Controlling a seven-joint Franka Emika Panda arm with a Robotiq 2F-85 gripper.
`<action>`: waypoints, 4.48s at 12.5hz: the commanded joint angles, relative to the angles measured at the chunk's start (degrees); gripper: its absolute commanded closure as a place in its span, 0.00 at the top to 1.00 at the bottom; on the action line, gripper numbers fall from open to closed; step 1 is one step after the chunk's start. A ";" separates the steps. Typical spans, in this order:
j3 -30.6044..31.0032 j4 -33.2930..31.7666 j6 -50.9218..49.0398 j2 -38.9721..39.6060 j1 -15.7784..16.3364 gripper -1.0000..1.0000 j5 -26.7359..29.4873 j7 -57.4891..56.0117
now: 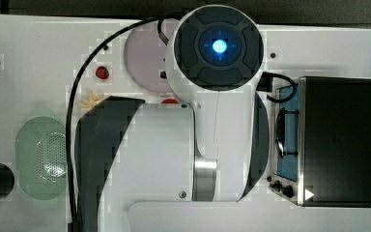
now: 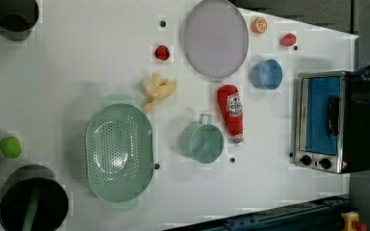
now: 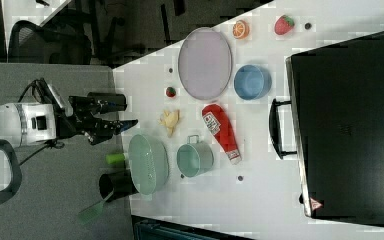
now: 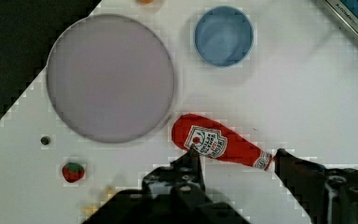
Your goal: Pick Ketchup from the table and place it in strainer.
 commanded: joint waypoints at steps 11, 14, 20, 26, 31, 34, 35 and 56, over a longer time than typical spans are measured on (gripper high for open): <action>5.91 -10.13 0.91 -2.40 -6.06 1.00 1.03 -13.49; 7.02 -13.25 7.89 1.29 -5.88 1.00 1.03 -26.19; 8.08 -21.05 23.95 7.99 -5.77 1.00 1.02 -46.55; 9.02 -26.21 39.15 16.28 -5.59 1.00 0.89 -57.58; 8.11 -29.83 46.51 21.91 -5.60 1.00 -1.32 -57.47; 8.18 -30.43 50.27 24.43 -5.47 1.00 -1.32 -57.47; 8.13 -30.37 51.54 25.06 -5.41 1.00 -1.32 -57.49; 12.47 -25.68 26.74 1.13 -4.29 0.61 -1.24 -50.97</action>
